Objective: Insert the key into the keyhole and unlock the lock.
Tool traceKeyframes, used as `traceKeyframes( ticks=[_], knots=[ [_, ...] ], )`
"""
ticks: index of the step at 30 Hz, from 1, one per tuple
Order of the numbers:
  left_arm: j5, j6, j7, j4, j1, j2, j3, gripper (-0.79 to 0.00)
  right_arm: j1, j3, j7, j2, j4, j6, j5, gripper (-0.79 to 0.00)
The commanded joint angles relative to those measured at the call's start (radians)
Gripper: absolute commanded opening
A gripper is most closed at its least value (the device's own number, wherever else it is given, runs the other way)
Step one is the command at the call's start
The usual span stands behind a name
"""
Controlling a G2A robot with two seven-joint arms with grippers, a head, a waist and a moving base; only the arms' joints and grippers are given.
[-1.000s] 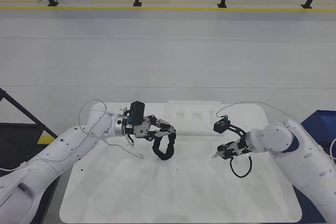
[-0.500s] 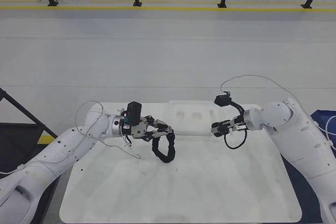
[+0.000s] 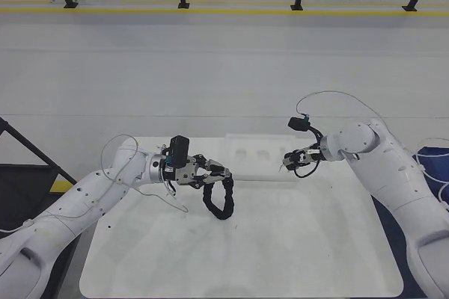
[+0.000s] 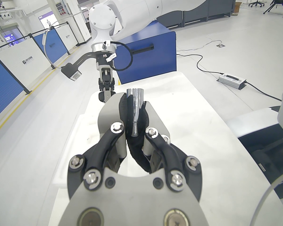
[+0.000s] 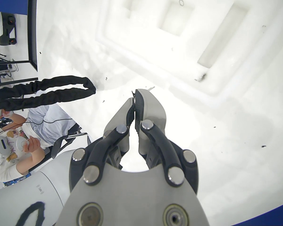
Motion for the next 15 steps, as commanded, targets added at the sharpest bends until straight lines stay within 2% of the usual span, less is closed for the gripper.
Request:
traceKeyframes(
  ticks=[1, 15],
  knots=[
    [0.000, 0.000, 0.000, 0.000, 0.000, 0.000, 0.000, -0.785, 0.014, -0.011, -0.002, -0.012, 0.044, -0.010, -0.006, -0.785],
    [0.000, 0.000, 0.000, 0.000, 0.000, 0.000, 0.000, -0.785, 0.080, -0.062, -0.009, -0.086, 0.258, -0.069, -0.035, -0.785]
  ],
)
